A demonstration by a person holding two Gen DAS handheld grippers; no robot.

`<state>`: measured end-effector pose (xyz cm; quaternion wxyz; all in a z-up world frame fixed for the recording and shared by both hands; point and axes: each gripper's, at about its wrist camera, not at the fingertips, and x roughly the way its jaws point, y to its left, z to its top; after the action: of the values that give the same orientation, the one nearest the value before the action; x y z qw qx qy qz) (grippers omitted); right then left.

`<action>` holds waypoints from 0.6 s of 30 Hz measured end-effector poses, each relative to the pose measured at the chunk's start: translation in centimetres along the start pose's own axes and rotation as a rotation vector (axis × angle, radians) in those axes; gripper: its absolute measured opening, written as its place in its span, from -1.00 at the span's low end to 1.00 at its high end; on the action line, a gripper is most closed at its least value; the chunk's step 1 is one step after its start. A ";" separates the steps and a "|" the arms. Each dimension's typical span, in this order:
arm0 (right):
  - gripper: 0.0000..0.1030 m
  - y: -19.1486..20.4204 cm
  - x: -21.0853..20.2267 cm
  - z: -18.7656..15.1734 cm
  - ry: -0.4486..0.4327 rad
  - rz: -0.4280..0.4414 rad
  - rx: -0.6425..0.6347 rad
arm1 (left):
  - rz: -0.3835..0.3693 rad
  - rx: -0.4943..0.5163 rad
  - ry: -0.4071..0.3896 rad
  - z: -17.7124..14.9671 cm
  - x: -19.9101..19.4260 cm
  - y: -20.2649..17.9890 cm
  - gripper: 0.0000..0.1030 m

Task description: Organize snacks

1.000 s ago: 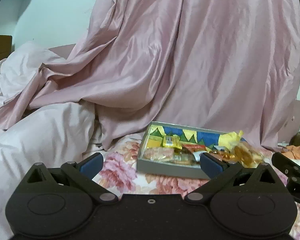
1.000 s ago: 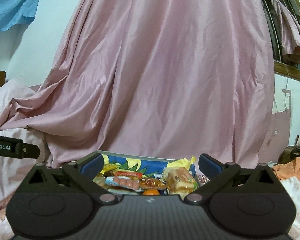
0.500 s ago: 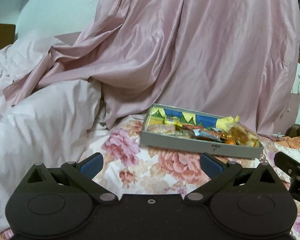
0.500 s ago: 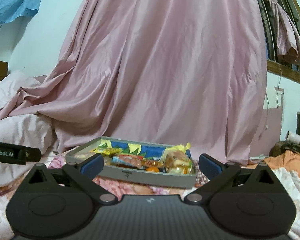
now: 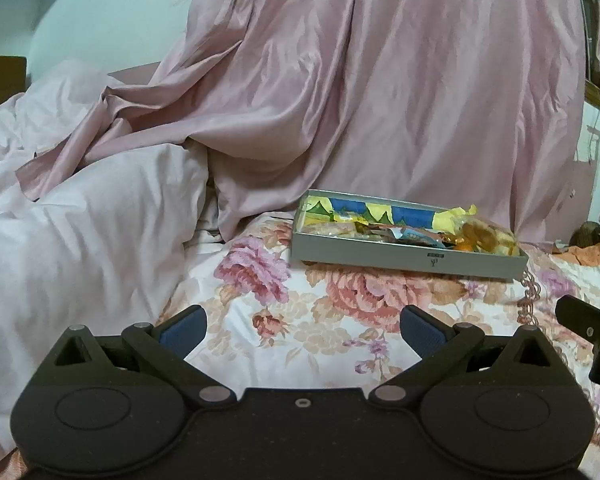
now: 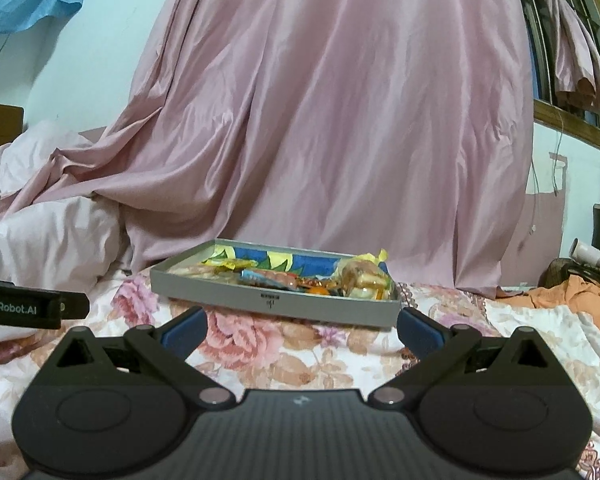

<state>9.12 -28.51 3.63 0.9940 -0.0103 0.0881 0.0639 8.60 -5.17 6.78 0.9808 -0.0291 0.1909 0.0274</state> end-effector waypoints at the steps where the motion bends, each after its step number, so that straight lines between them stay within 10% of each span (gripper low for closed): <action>1: 1.00 0.0 -0.1 -0.1 0.004 -0.002 0.004 | -0.003 0.006 -0.002 -0.2 -0.1 0.0 0.98; 18: 1.00 0.8 -0.1 -2.0 0.072 -0.027 0.002 | -0.017 0.020 -0.016 -1.9 -0.4 0.8 0.98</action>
<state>8.61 -27.80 1.63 0.9910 -0.0126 0.1236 0.0498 7.47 -4.48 5.15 0.9827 -0.0206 0.1831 0.0172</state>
